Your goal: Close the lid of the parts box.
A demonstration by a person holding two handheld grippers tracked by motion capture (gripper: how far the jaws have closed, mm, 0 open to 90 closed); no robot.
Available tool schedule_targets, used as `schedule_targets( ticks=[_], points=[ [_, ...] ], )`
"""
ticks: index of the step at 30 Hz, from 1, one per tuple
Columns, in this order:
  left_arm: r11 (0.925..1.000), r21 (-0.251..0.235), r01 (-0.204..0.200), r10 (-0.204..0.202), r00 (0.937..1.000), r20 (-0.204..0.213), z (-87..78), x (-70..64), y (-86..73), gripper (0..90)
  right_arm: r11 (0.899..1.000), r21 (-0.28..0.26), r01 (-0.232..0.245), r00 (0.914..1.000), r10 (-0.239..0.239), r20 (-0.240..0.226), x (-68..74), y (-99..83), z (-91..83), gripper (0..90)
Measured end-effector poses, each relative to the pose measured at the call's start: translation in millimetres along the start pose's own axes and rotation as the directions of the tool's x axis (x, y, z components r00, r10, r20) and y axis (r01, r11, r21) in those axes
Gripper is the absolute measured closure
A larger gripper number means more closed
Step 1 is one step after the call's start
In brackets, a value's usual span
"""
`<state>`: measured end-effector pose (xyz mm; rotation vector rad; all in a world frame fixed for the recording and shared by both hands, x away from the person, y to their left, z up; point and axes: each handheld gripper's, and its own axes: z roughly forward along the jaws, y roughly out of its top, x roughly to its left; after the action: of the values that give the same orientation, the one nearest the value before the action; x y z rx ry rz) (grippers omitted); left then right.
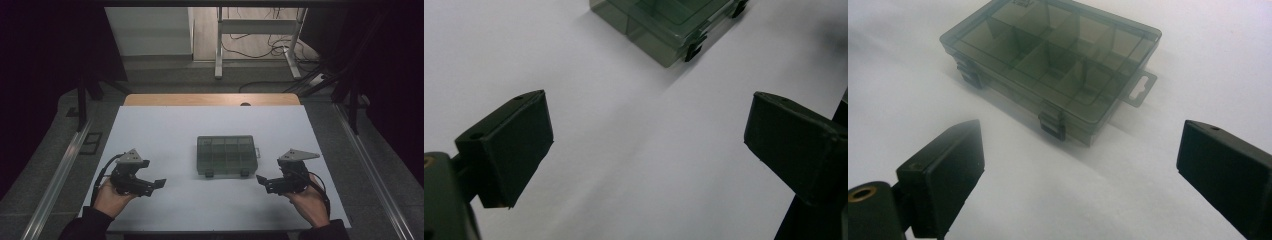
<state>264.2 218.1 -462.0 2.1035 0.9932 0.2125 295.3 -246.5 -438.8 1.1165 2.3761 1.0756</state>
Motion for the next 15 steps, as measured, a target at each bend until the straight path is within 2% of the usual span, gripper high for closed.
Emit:
schedule_targets(
  ticks=[15],
  points=[
    [0.9995,0.004,-0.03,0.03,0.9973,-0.067,-17.7,2.4,-17.6,0.0,1.0,-0.007,-0.019,0.9992,0.019,0.034,-0.8,-15.1,-17.0,1.3]
  ],
)
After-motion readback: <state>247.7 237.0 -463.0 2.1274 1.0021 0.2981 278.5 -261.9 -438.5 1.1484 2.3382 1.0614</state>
